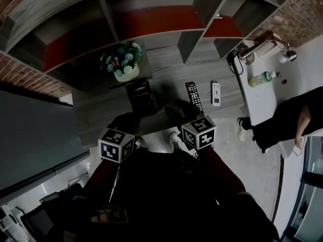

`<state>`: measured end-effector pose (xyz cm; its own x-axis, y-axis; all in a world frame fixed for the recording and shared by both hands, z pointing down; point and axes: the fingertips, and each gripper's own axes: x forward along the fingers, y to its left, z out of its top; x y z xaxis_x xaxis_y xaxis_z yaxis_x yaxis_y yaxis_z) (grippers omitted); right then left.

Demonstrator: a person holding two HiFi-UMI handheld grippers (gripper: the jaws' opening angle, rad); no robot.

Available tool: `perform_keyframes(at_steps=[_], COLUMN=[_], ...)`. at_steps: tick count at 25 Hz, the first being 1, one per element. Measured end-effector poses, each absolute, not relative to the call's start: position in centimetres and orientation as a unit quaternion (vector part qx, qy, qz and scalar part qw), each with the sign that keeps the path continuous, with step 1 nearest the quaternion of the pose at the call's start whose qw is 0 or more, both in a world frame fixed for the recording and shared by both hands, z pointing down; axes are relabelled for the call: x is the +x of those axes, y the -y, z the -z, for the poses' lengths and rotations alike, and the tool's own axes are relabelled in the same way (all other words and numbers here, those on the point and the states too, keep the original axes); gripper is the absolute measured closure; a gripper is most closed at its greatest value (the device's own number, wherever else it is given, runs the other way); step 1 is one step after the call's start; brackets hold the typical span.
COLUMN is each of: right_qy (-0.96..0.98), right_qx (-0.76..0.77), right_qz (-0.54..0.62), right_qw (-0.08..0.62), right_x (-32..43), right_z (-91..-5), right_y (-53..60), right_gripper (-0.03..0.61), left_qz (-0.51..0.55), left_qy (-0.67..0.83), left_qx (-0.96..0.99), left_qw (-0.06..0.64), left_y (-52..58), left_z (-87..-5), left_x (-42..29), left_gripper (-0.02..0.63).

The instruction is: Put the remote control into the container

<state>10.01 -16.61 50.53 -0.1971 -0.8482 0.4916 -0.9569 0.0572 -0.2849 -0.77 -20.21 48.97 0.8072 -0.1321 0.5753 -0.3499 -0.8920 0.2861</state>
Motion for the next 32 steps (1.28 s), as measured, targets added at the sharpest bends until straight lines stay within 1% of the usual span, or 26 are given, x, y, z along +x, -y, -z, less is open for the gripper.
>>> perform_keyframes(at_steps=[3, 9, 12, 15, 19, 27, 32], right_qy=[0.703, 0.687, 0.69, 0.687, 0.671, 0.616, 0.599], right_qx=[0.638, 0.651, 0.648, 0.65, 0.659, 0.668, 0.654], right_qz=[-0.303, -0.311, -0.309, -0.308, -0.313, -0.368, -0.394], right_qw=[0.084, 0.085, 0.091, 0.107, 0.129, 0.194, 0.241], right_x=[11.7, 14.2, 15.0, 16.2, 19.0, 25.7, 28.2], right_z=[-51.5, -52.5, -52.5, -53.2, -55.0, -63.6, -66.9], right_y=[14.3, 12.6, 12.4, 12.1, 12.2, 15.0, 17.7], right_gripper=[0.383, 0.383, 0.383, 0.383, 0.383, 0.383, 0.382], left_qz=[-0.284, -0.295, -0.294, -0.293, -0.305, -0.308, -0.304], left_qy=[0.122, 0.114, 0.117, 0.128, 0.158, 0.216, 0.249], left_qx=[0.928, 0.932, 0.932, 0.929, 0.923, 0.909, 0.899], left_qw=[0.207, 0.176, 0.179, 0.185, 0.172, 0.179, 0.193], left_y=[19.6, 18.8, 18.5, 18.4, 18.6, 19.6, 20.1], left_z=[-49.2, -49.1, -48.9, -49.2, -49.8, -49.7, -49.2], left_x=[-0.1, 1.3, 2.0, 2.5, 2.3, 0.7, 0.0], left_gripper=[0.607, 0.607, 0.607, 0.607, 0.607, 0.607, 0.607])
